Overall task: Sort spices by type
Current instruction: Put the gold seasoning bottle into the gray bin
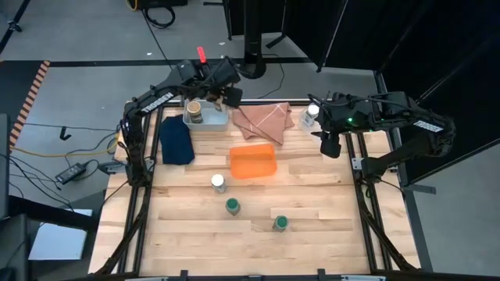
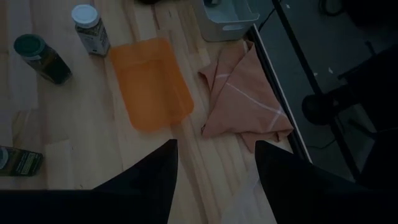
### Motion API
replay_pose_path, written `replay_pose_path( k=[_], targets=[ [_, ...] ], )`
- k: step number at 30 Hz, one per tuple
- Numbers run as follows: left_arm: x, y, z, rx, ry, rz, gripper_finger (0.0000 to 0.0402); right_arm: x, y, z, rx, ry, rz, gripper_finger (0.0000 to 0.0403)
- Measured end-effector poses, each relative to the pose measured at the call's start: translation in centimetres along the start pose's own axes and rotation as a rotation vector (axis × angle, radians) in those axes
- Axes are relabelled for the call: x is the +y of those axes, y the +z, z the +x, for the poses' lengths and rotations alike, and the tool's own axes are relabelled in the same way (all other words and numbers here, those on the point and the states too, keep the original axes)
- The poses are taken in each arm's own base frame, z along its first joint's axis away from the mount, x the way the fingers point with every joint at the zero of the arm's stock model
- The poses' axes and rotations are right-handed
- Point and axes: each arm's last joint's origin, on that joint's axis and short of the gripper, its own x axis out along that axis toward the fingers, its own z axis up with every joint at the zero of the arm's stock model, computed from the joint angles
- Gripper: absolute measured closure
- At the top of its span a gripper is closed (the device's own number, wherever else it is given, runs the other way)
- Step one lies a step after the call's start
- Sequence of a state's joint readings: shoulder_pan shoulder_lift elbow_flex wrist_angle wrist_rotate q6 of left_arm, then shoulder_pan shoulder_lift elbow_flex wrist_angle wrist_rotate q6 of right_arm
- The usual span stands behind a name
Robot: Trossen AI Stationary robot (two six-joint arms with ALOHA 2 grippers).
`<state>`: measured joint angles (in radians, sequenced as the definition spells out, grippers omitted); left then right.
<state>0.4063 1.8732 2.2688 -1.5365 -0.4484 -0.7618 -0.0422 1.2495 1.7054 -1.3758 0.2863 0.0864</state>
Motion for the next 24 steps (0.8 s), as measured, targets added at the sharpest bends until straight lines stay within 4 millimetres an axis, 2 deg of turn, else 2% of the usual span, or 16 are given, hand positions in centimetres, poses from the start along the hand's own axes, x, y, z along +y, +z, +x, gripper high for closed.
replay_pose_path(
  k=[12, 19, 24],
  targets=[
    [2.0, 1.5, 1.4, -0.024, 0.094, -0.188, 0.0124, 0.0, 0.1, 0.0, -0.013, 0.001, 0.004, 0.0181],
    [1.6, 0.4, 3.6, 0.018, 0.156, -0.209, 0.0124, 0.0, 0.1, 0.0, -0.014, 0.001, 0.003, 0.0181],
    [0.9, -1.2, 6.1, 0.081, 0.207, -0.202, 0.0124, 0.0, 0.1, 0.0, -0.014, 0.001, 0.002, 0.0181]
  ],
)
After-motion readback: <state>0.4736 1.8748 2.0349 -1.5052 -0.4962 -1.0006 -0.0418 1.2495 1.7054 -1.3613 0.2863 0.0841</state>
